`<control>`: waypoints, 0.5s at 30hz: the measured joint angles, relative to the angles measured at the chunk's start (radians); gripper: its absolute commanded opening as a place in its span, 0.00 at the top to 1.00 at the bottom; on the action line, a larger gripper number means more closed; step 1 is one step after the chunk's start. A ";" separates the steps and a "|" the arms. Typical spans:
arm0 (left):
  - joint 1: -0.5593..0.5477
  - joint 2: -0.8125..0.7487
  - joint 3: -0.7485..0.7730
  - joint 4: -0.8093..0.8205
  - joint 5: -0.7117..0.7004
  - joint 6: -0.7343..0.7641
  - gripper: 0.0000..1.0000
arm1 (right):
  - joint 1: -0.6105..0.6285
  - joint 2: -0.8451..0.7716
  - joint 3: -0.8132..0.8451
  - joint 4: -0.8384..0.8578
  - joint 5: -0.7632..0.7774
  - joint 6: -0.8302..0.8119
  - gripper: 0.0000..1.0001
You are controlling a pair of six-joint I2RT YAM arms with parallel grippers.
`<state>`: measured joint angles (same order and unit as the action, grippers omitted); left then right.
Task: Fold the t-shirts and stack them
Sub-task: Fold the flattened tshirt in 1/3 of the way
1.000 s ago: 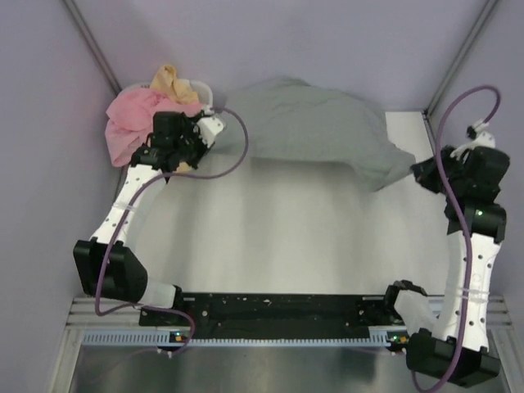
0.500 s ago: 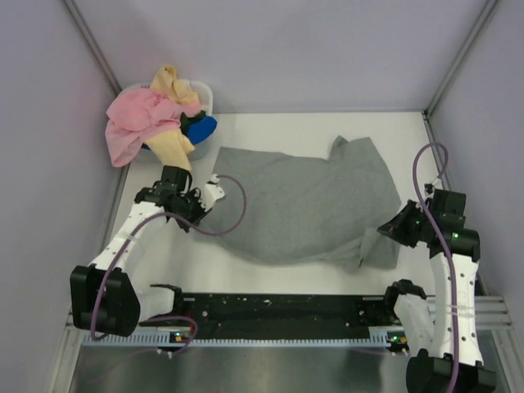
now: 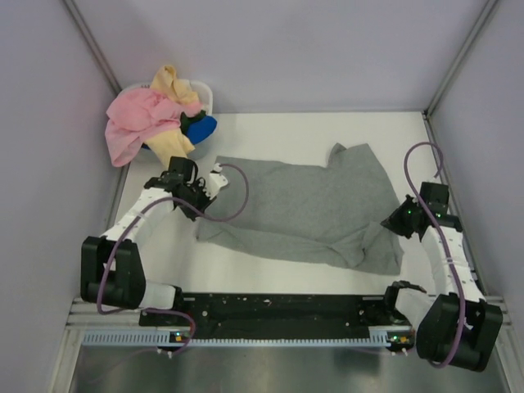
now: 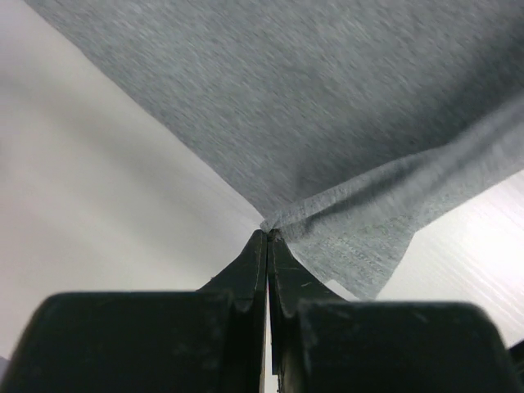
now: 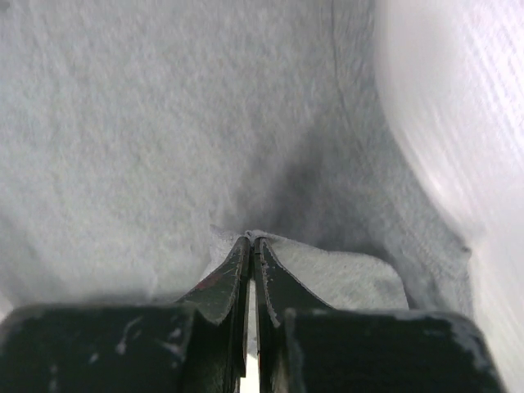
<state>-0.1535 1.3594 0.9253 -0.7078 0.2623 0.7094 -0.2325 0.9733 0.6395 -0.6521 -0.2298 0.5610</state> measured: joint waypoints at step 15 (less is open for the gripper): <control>-0.051 0.236 0.203 0.066 -0.165 0.037 1.00 | 0.001 0.166 0.000 0.216 0.135 0.005 1.00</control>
<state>-0.2047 1.5951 1.1282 -0.6415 0.0975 0.7460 -0.2317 1.1393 0.6395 -0.4366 -0.0948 0.5663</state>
